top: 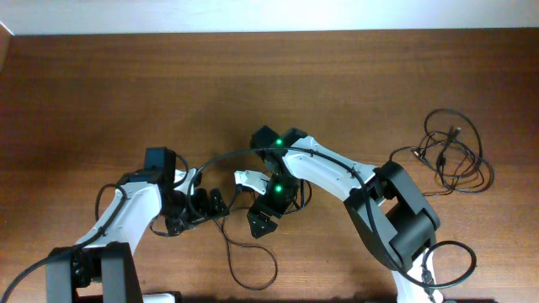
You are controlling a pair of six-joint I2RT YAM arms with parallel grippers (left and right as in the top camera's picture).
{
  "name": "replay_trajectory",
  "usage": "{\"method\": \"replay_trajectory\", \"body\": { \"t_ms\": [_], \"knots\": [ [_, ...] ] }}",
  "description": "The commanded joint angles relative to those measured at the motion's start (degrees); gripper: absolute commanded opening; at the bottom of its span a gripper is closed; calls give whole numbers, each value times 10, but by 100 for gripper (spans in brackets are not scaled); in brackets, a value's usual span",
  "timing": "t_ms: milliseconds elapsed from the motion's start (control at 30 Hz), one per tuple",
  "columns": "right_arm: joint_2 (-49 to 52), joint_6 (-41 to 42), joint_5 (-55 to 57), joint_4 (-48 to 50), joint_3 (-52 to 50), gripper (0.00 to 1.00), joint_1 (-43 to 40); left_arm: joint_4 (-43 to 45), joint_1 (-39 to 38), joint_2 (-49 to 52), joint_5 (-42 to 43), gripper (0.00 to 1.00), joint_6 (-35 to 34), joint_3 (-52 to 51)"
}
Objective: Untangle cables
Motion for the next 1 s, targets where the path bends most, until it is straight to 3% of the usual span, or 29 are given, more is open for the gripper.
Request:
{"method": "replay_trajectory", "body": {
  "t_ms": [0,33,167,300,467,600,733,900,967],
  "knots": [
    [12,-7,27,3,-14,99,5,-35,0,4,-17,99,25,27],
    [12,-7,27,3,-14,99,5,-71,-5,4,-29,99,105,53],
    [12,-7,27,3,-14,99,5,-131,-7,11,-88,99,43,78],
    [12,-7,27,3,-14,99,5,-133,-35,92,-133,99,3,78],
    [12,-7,27,3,-14,99,5,-174,-59,211,-155,99,-3,131],
    [12,-7,27,3,-14,99,5,-167,-69,238,-167,99,-5,146],
    [12,-7,27,-1,-14,99,5,-92,-71,238,-165,99,-6,146],
    [12,31,27,3,-14,99,6,17,-71,238,-162,99,-80,145],
    [12,38,27,3,-14,97,9,86,-71,238,-118,99,-80,145]
  ]
}}
